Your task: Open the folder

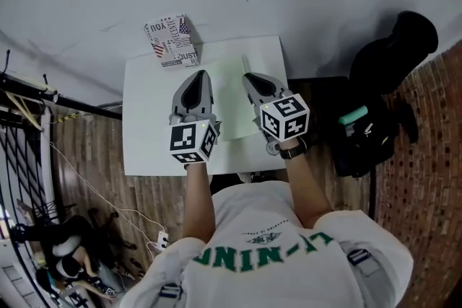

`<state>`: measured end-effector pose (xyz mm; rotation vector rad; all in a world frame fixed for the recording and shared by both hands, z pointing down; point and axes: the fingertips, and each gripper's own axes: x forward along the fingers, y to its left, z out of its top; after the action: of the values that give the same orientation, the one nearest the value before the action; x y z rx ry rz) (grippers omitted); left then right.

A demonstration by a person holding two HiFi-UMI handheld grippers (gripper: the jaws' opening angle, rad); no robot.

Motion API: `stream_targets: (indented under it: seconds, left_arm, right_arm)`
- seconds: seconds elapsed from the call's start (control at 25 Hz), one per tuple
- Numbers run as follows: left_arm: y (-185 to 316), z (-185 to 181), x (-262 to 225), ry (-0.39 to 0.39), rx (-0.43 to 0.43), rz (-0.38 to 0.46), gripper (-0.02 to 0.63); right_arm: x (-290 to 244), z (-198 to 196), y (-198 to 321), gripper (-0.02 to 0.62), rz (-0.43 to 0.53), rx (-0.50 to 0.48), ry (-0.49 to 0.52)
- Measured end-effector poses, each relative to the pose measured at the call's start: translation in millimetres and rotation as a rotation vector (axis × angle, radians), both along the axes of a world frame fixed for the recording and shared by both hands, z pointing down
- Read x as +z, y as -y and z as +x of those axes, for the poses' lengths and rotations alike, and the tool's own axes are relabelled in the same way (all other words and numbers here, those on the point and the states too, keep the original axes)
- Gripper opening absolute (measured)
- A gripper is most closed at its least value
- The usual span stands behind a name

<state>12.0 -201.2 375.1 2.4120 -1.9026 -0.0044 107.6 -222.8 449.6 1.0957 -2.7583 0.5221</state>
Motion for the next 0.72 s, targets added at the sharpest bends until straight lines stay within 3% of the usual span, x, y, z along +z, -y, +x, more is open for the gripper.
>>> stream_targets:
  seconds: [0.32,0.72]
  left_arm:
    - [38.9,-3.4,18.5,-0.008,0.078,-0.028,0.014]
    - [69.4,-13.7,36.3,0.006,0.116,-0.056,0.014]
  right_arm:
    - [64.9,7.7,30.2,0.066,-0.139,0.032,-0.107]
    - [158.9,-2.1,38.6,0.163,-0.335,-0.027,-0.229]
